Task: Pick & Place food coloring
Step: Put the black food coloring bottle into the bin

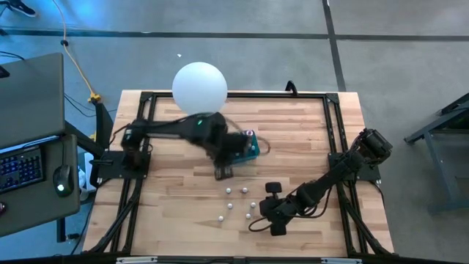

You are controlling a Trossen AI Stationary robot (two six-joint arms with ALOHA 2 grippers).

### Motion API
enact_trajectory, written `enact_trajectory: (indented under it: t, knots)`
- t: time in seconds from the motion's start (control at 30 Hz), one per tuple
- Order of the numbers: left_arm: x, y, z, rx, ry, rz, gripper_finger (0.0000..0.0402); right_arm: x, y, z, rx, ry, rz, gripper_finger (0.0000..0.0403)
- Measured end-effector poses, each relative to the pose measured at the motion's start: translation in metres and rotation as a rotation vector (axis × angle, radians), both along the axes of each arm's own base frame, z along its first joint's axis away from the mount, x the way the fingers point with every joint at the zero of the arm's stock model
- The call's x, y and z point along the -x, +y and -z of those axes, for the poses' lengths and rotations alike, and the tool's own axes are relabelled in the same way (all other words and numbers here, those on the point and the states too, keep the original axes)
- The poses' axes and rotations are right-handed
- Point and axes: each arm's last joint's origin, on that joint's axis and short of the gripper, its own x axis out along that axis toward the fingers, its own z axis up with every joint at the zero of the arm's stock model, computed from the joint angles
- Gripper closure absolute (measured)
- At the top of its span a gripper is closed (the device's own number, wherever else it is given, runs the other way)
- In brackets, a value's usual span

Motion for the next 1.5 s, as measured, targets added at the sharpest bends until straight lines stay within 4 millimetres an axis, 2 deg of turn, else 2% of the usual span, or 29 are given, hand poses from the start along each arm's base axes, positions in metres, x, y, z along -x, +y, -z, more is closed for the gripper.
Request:
enact_trajectory:
  t: [0.17,0.37,0.5,0.63,0.73,0.8,0.9,1.0,1.1,1.2,1.37,1.5]
  knots:
    - [0.016,-0.049,-0.006,-0.060,-0.035,0.088,0.0283,-0.009,-0.002,0.004,-0.011,-0.043,0.018,0.0275]
    - [0.038,-0.104,-0.007,-0.074,-0.045,0.258,0.0282,-0.023,-0.017,0.017,0.012,-0.040,0.095,0.0252]
    - [0.052,-0.130,-0.008,-0.151,-0.076,0.332,0.0282,-0.029,-0.025,0.022,0.003,-0.028,0.115,0.0253]
    - [0.071,-0.145,-0.014,-0.131,-0.090,0.408,0.0282,-0.032,-0.028,0.021,0.000,-0.044,0.130,0.0252]
    - [0.090,-0.148,-0.015,-0.172,-0.106,0.390,0.0282,-0.035,-0.029,0.021,-0.022,-0.053,0.127,0.0251]
    - [0.104,-0.147,-0.007,-0.224,-0.102,0.342,0.0282,-0.039,-0.028,0.022,-0.050,-0.077,0.120,0.0251]
    - [0.123,-0.135,0.008,-0.246,-0.061,0.253,0.0282,-0.041,-0.029,0.030,-0.051,-0.054,0.101,0.0251]
    - [0.138,-0.121,0.037,-0.241,-0.031,0.143,0.0282,-0.041,-0.030,0.037,-0.051,-0.012,0.098,0.0252]
    - [0.147,-0.109,0.069,-0.179,-0.093,0.119,0.0282,-0.041,-0.033,0.041,-0.040,0.002,0.104,0.0252]
    - [0.147,-0.101,0.105,-0.060,-0.181,0.144,0.0282,-0.044,-0.038,0.040,-0.029,-0.010,0.114,0.0253]
    - [0.148,-0.083,0.156,0.025,-0.268,0.102,0.0282,-0.048,-0.048,0.041,-0.058,0.012,0.121,0.0275]
    - [0.149,-0.071,0.183,0.048,-0.271,0.015,0.0282,-0.050,-0.054,0.042,-0.110,0.052,0.103,0.0311]
